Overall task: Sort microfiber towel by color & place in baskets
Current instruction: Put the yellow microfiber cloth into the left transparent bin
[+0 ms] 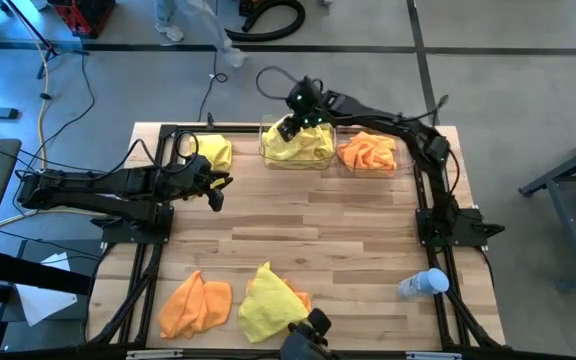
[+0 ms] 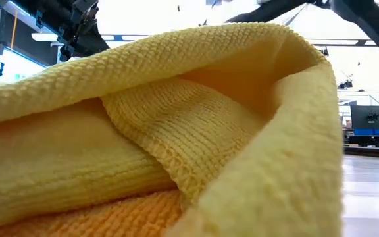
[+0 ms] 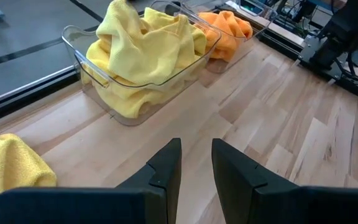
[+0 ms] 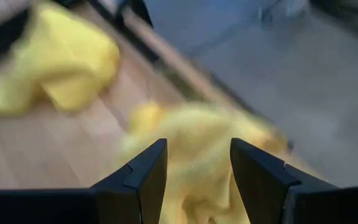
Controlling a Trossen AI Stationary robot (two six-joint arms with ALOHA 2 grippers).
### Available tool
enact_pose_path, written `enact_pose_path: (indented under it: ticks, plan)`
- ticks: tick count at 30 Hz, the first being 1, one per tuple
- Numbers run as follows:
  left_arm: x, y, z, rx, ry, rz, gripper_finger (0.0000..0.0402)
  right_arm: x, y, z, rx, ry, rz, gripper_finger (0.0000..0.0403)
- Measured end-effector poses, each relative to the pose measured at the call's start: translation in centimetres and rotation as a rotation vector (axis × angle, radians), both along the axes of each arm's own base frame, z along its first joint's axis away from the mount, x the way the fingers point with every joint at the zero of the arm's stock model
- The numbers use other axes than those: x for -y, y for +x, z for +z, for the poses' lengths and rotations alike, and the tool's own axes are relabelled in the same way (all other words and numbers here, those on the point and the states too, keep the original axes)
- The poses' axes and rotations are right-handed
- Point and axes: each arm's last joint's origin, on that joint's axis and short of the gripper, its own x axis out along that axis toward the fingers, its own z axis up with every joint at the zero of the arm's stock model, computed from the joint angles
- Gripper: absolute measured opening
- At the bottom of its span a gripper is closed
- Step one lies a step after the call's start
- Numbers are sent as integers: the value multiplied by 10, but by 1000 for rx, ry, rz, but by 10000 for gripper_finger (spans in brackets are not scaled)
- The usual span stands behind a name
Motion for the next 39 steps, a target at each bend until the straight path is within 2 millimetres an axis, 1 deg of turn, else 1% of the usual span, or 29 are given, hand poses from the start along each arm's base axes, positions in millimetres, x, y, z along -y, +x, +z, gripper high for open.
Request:
enact_pose_path:
  ticks: [4,6,9,11,17,20,23,26,28,32,36,39]
  plan:
    - [1,0,0,5,-18,-14,76,1,7,-43,-117,102,17,172]
    - [1,0,0,5,-25,-24,76,0,9,-60,-163,158,31,172]
    - [1,1,0,15,-46,-25,76,2,12,-77,-187,194,43,172]
    - [1,1,0,17,-50,-22,76,2,13,-83,-196,201,43,172]
    - [1,1,0,13,-44,-26,76,2,14,-83,-183,210,42,172]
    - [1,1,0,13,-44,-27,76,2,18,-81,-121,237,56,172]
    - [1,1,0,12,-44,-29,76,-7,27,-79,-70,258,87,172]
    - [2,1,0,12,-48,-38,76,-17,36,-76,-35,224,110,172]
    - [2,1,-1,12,-61,-59,76,-20,41,-74,-12,209,94,172]
    - [4,2,-1,12,-96,-118,76,-20,39,-76,-25,223,36,172]
    - [6,2,-1,9,-122,-159,76,-19,34,-78,-80,214,-2,172]
    - [6,1,-2,0,-132,-172,76,-17,33,-79,-72,242,-15,172]
